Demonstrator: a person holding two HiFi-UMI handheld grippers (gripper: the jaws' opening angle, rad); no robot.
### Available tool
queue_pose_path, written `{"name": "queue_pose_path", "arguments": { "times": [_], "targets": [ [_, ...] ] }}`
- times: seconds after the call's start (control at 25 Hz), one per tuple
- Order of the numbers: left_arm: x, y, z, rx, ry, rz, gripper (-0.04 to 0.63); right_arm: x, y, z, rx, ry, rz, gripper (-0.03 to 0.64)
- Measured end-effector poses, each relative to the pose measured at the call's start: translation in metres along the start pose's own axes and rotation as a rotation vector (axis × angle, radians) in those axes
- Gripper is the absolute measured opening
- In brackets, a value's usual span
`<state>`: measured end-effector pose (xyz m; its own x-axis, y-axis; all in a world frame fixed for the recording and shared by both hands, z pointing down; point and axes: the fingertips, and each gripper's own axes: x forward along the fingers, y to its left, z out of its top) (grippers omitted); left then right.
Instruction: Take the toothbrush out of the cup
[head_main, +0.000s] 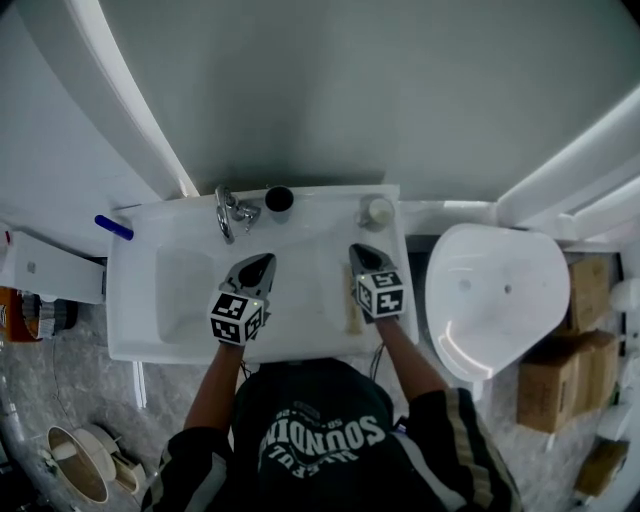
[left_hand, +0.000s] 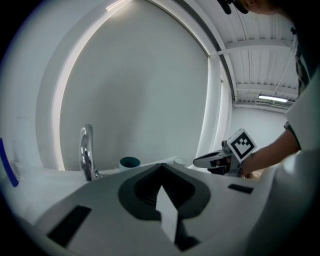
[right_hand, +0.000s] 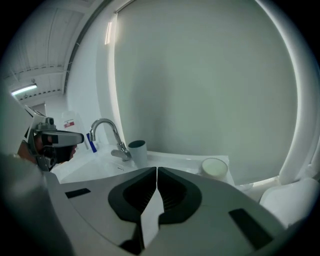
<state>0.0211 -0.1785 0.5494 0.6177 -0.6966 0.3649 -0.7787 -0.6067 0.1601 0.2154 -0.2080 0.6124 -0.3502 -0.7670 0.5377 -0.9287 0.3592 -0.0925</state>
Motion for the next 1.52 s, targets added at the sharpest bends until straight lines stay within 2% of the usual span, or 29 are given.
{"name": "queue_pose_path", "arguments": {
  "times": [0.4,0.56,0.72,0.92,1.52],
  "targets": [
    [-0.056,0.055,0.002,0.012,-0.031,0.022,-0.002,0.0,0.103,0.05,-0.02,-0.145,0.062,0.001],
    [-0.072,0.074,0.002,0.015,-0.047,0.026,-0.002,-0.003,0.135,0.066,-0.055,-0.212,0.059,-0.002],
    [-0.085,0.083,0.002,0.017,-0.064,0.024,-0.002,-0.008,0.155,0.069,-0.084,-0.236,0.044,-0.002],
    [-0.091,0.089,0.0,0.021,-0.074,0.017,-0.002,-0.011,0.168,0.069,-0.077,-0.253,0.044,-0.002],
    [-0.094,0.089,-0.006,0.02,-0.072,-0.006,-0.002,-0.016,0.168,0.063,-0.074,-0.252,0.025,-0.002]
  ]
}}
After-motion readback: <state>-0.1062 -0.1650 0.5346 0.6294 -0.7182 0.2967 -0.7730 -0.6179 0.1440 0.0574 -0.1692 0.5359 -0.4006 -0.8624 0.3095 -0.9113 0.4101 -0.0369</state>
